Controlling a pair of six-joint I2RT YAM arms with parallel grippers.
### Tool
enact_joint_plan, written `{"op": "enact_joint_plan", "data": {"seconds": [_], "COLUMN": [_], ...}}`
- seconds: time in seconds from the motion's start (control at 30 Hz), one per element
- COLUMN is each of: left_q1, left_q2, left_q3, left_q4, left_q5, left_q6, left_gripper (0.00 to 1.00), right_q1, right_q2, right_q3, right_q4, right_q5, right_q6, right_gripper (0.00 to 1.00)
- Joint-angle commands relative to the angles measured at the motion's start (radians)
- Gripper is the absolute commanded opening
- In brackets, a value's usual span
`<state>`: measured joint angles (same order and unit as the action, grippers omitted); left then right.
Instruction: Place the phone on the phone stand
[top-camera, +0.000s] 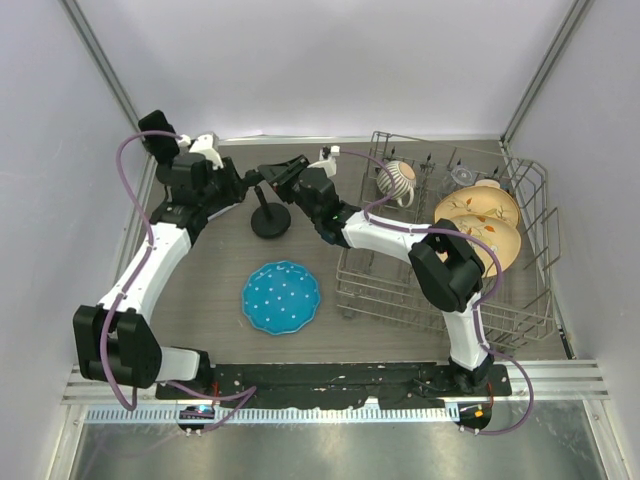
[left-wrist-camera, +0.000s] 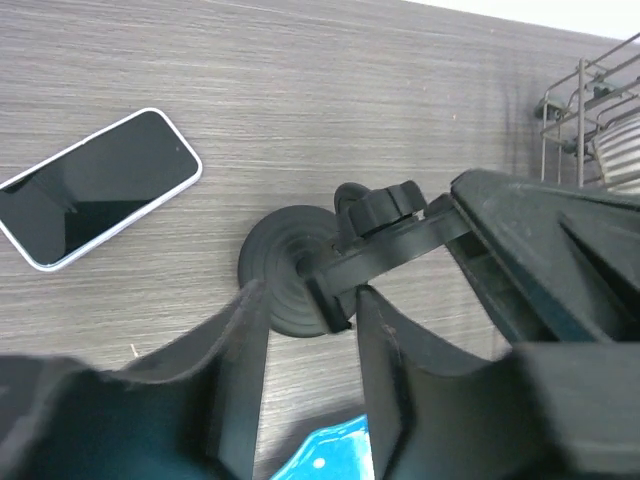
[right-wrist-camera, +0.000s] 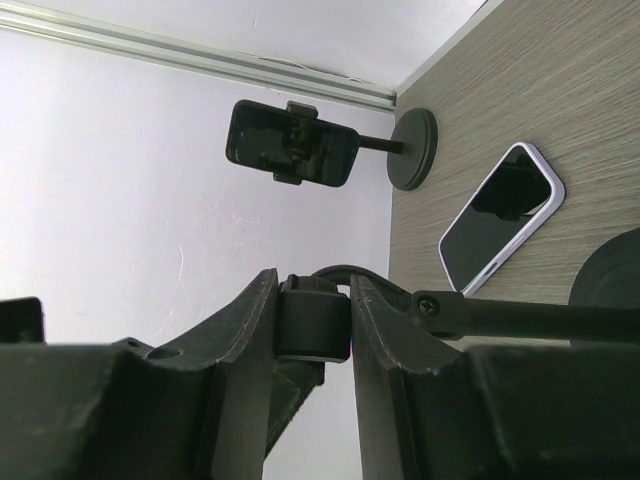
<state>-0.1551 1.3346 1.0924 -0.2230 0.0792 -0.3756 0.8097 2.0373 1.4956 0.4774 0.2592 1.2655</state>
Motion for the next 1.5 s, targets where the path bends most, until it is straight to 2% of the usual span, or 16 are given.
{"op": "enact_joint_plan", "data": {"seconds": [0.0,0.07,0.17,0.3,0.4,0.43,0.73,0.77,0.8,0.83,0.93,0.97,1.1,1.27,1.37,1.47], "left_q1": [0.003,0.002,-0.003,-0.023,-0.035,-0.038,-0.052,-0.052,-0.052,-0.05,-0.046,-0.041,0.029,0.258,0.334,0.358], "left_q2": [0.023,0.032,0.032,0.006,0.006,0.008,0.043,0.047,0.055,0.057,0.015,-0.009,-0.126,-0.141,-0.047,0.075], "left_q3": [0.078,0.099,0.101,0.074,0.072,0.083,0.118,0.126,0.15,0.164,0.192,0.186,0.138,0.086,0.084,0.107], "left_q4": [0.042,0.014,-0.018,-0.022,-0.032,-0.047,-0.121,-0.13,-0.166,-0.192,-0.268,-0.271,-0.237,-0.139,-0.072,0.005], "left_q5": [-0.027,-0.032,-0.059,-0.104,-0.108,-0.108,-0.12,-0.137,-0.159,-0.179,-0.193,-0.193,-0.135,-0.015,0.014,0.007], "left_q6": [0.076,0.119,0.159,0.188,0.205,0.208,0.11,0.101,0.072,0.055,0.02,0.014,-0.046,-0.185,-0.258,-0.282], "left_gripper": [0.35,0.14,0.0,0.0,0.0,0.0,0.01,0.12,0.5,0.7,0.99,1.0,1.0,0.98,0.86,0.61], "right_q1": [0.008,0.008,0.008,0.008,0.009,0.009,0.003,0.003,-0.001,-0.007,-0.05,-0.067,-0.153,-0.225,-0.25,-0.274], "right_q2": [-0.008,-0.008,-0.005,-0.002,-0.023,-0.025,-0.15,-0.154,-0.158,-0.164,-0.202,-0.212,-0.249,-0.314,-0.341,-0.37], "right_q3": [-0.008,-0.008,0.006,0.046,0.055,0.075,0.129,0.144,0.179,0.189,0.17,0.163,0.15,0.106,0.066,0.052], "right_q4": [0.098,0.098,0.086,0.032,0.006,-0.009,-0.095,-0.133,-0.16,-0.186,-0.21,-0.217,-0.249,-0.241,-0.204,-0.217], "right_q5": [-0.005,-0.012,-0.035,-0.083,-0.083,-0.084,-0.095,-0.127,-0.136,-0.138,-0.19,-0.207,-0.383,-0.451,-0.505,-0.482], "right_q6": [-0.006,-0.018,-0.046,-0.139,-0.259,-0.294,-0.748,-0.782,-0.846,-0.862,-0.897,-0.896,-0.882,-0.894,-0.884,-0.896], "right_gripper": [0.11,0.16,0.25,0.43,0.74,0.78,0.8,0.81,0.81,0.81,0.81,0.81,0.81,0.81,0.81,0.81]}}
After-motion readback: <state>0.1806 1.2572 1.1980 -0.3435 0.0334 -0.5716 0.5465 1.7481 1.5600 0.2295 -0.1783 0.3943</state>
